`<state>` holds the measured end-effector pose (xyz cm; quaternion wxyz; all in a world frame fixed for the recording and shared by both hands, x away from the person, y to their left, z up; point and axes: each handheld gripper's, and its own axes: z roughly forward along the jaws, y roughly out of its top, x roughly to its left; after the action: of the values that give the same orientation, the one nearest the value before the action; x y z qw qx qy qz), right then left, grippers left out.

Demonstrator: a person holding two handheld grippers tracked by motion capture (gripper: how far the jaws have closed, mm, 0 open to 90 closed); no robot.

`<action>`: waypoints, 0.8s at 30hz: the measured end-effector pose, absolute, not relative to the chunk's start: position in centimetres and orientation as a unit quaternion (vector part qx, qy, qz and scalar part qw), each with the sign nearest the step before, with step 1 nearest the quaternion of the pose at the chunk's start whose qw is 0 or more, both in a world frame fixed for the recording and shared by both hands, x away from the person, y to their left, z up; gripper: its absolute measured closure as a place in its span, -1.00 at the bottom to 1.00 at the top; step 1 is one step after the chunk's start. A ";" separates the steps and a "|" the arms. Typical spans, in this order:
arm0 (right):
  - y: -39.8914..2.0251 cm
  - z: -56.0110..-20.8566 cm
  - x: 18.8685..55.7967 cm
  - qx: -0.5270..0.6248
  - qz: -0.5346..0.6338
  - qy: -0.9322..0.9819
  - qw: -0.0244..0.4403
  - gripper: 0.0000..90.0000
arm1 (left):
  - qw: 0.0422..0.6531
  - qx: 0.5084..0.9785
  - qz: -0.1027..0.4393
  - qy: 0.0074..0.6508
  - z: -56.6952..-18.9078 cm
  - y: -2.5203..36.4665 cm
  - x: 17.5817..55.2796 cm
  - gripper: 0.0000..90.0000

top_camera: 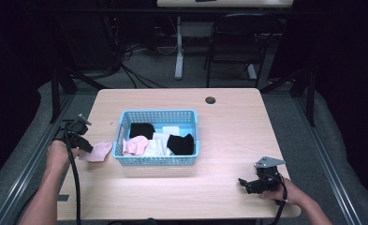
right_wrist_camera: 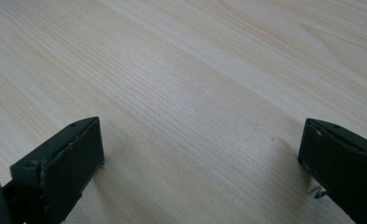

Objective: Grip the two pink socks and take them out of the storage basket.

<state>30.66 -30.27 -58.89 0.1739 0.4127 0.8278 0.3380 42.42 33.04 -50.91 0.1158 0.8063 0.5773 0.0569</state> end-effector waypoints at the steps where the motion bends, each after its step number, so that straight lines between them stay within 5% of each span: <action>1: -30.3 -58.9 30.7 0.413 0.338 0.828 0.174 -1.00 | 0.119 0.806 0.058 0.577 -51.1 32.9 42.3 0.88; 10: -30.3 -58.9 30.7 0.413 0.338 0.828 0.174 -1.00 | 0.151 0.788 0.085 0.591 -48.4 33.2 40.7 -0.32; 16: -30.3 -58.9 30.7 0.413 0.338 0.828 0.174 -1.00 | 0.179 0.789 0.099 0.579 -46.5 32.8 39.0 -0.61; 24: -30.3 -58.9 30.7 0.413 0.338 0.828 0.174 -1.00 | 0.198 0.799 0.106 0.558 -45.0 31.4 38.0 -0.75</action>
<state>30.66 -30.27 -58.89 0.1739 0.4128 0.8276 0.3382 38.03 31.39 -45.00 0.1976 0.7986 0.5584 0.1064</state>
